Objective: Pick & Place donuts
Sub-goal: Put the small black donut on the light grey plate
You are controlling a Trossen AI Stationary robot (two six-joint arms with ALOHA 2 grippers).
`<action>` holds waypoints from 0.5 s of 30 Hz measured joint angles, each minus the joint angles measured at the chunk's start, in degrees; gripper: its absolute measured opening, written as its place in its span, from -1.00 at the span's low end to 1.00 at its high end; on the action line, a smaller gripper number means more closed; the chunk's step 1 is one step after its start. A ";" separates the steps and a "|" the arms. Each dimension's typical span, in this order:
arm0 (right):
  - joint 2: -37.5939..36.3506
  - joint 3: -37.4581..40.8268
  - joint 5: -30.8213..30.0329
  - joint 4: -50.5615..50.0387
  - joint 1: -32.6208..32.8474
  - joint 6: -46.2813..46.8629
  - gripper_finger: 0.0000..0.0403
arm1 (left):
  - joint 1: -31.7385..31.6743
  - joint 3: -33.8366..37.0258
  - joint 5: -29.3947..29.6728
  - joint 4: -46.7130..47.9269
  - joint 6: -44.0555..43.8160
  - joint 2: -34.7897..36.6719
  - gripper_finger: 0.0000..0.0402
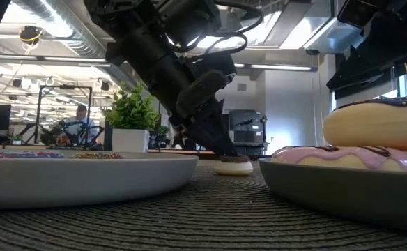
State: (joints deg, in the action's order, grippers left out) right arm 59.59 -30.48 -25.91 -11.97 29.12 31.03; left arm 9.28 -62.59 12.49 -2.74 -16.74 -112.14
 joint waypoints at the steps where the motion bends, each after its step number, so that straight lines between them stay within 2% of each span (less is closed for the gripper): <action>1: 0.00 0.00 -0.02 0.00 -0.02 0.00 -0.29 | 0.00 0.00 0.00 0.00 0.30 0.00 -0.73; 8: 0.00 0.00 0.00 -0.04 0.00 0.00 -0.29 | 0.00 0.00 -0.34 -0.04 0.76 0.02 -0.95; 15: 0.02 0.00 0.00 -0.25 0.00 0.07 -0.29 | -0.01 0.00 -4.83 1.21 1.35 3.43 -0.96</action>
State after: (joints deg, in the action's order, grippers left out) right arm 59.61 -30.48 -25.91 -12.22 29.12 31.09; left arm 9.26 -62.59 7.66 -1.53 -15.39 -108.71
